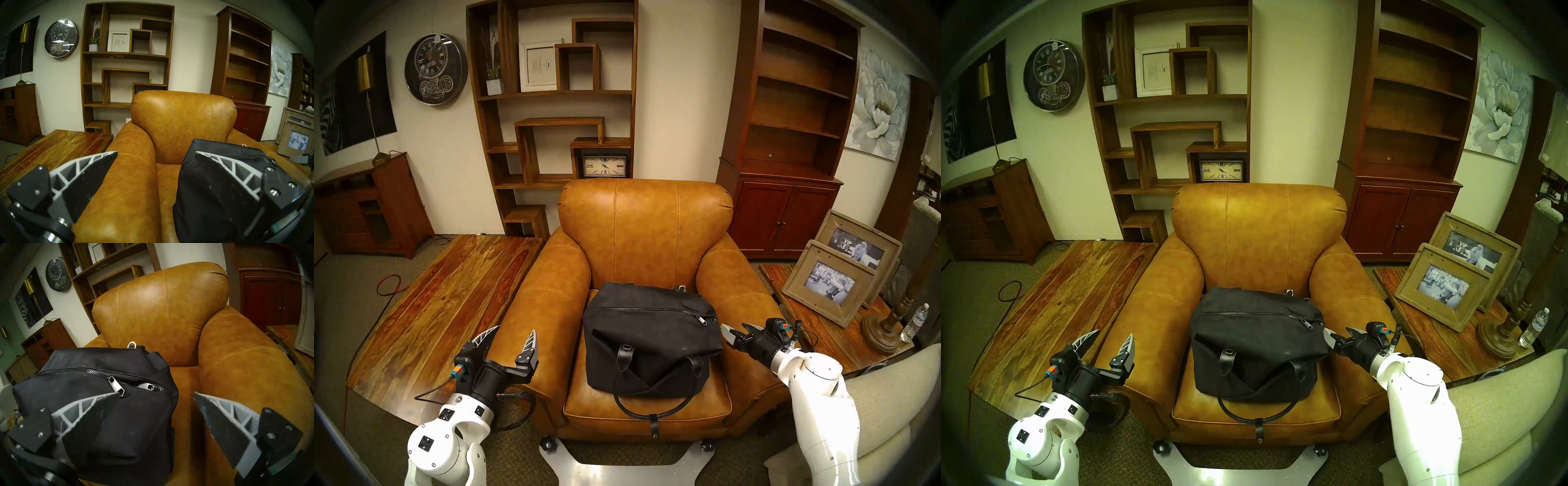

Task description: Open a bag with a zipper

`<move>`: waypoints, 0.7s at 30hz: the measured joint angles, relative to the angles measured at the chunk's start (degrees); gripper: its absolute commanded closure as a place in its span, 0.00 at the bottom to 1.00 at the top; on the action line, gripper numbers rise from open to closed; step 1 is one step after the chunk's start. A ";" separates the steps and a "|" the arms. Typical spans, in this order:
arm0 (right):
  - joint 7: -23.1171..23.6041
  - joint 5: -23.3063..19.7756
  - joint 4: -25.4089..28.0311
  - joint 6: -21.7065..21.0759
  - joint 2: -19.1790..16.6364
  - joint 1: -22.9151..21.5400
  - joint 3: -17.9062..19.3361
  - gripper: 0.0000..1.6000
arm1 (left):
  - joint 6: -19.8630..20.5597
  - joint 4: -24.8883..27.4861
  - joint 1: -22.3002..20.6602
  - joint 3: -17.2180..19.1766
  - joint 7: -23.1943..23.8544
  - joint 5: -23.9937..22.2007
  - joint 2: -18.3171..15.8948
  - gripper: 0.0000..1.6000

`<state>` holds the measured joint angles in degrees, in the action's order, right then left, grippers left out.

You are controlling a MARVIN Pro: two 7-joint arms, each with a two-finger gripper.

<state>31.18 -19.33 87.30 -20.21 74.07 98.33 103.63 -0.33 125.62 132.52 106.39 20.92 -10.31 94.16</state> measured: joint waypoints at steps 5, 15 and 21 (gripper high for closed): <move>-1.42 -0.79 -3.10 -0.56 -0.60 -2.75 -2.19 0.00 | 0.00 -0.04 -0.06 0.00 0.02 0.00 0.01 0.00; -3.52 -1.92 -8.34 -0.53 -0.75 -7.91 -5.86 0.00 | 0.00 -0.09 -0.12 0.02 0.08 0.00 0.03 0.00; -4.57 -2.61 -12.81 -0.59 -0.68 -11.39 -7.68 0.00 | 0.00 -0.09 -0.14 0.03 0.13 0.00 0.04 0.00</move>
<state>26.61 -21.94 74.49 -20.80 73.40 86.94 95.95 -0.33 125.53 132.38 106.43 21.04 -10.30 94.20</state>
